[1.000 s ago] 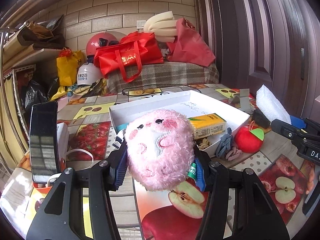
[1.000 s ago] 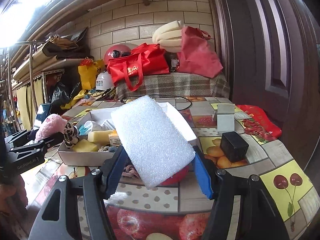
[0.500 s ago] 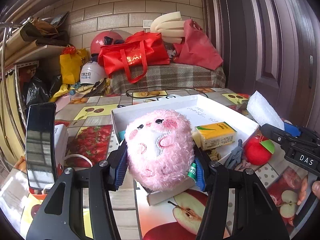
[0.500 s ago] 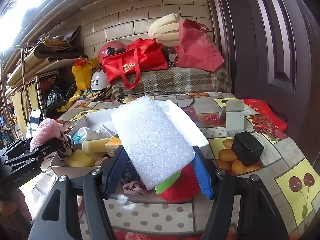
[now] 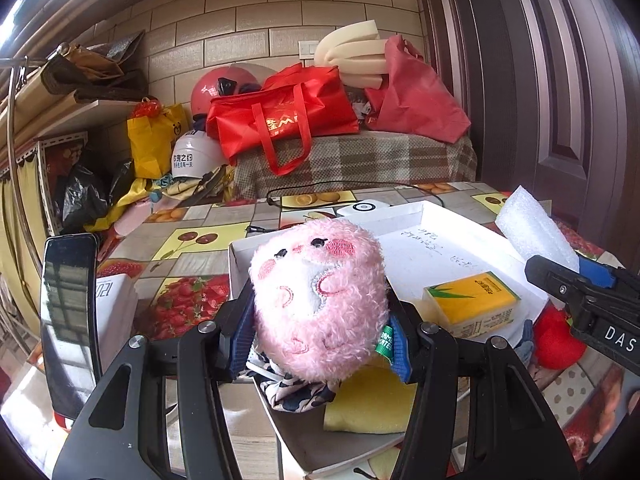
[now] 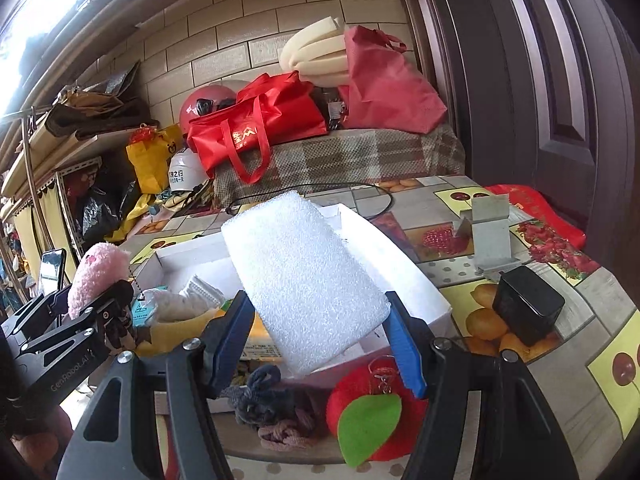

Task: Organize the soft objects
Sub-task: 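Carry the pink plush into the box and open the left gripper while the right releases the foam block there, then withdraw both open grippers from the box toward the rope toy and apple plush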

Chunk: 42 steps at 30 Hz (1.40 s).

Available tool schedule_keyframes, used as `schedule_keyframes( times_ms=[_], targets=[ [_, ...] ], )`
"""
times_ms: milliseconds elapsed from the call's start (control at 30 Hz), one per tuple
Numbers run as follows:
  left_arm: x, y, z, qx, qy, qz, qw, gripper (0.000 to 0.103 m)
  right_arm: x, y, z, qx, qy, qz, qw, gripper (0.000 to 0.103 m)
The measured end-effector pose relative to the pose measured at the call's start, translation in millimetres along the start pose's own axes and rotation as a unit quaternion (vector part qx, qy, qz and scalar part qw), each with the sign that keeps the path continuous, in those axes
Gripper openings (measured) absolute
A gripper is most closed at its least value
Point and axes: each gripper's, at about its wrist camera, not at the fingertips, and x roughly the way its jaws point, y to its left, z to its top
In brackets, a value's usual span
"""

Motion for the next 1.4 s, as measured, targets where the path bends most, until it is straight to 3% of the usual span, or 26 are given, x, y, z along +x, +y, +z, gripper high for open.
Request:
schedule_keyframes(
  times_ms=[333,767,867,933,1000,1100,1400],
  targets=[
    [16.9,-3.7,8.0,0.011,-0.001,0.014,0.9998,0.055,23.5,10.6,8.6,0.0,0.003,-0.001,1.0,0.065],
    [43.8,-7.3,10.8,0.02,0.048,0.022,0.9984,0.056,50.6,19.6,15.4,0.007,0.02,-0.013,1.0,0.067],
    [45.3,-7.2,10.7,0.019,0.052,0.029,0.998,0.065,47.6,22.2,15.1,0.001,0.013,-0.021,1.0,0.071],
    [41.0,-6.4,10.7,0.016,0.042,0.042,0.9981,0.083,45.6,24.5,14.8,-0.005,0.008,-0.027,1.0,0.087],
    [35.6,-8.8,10.5,0.022,0.029,0.057,0.9977,0.103,44.1,28.0,15.3,-0.014,0.002,-0.03,0.999,0.088],
    [30.5,-13.8,10.4,0.036,0.016,0.065,0.9971,0.103,40.8,29.3,15.3,-0.018,-0.009,-0.035,0.999,0.103],
    [31.3,-10.0,11.2,0.03,0.014,0.063,0.9975,0.103,37.8,31.1,16.5,-0.022,-0.019,-0.036,0.999,0.103]
  ],
)
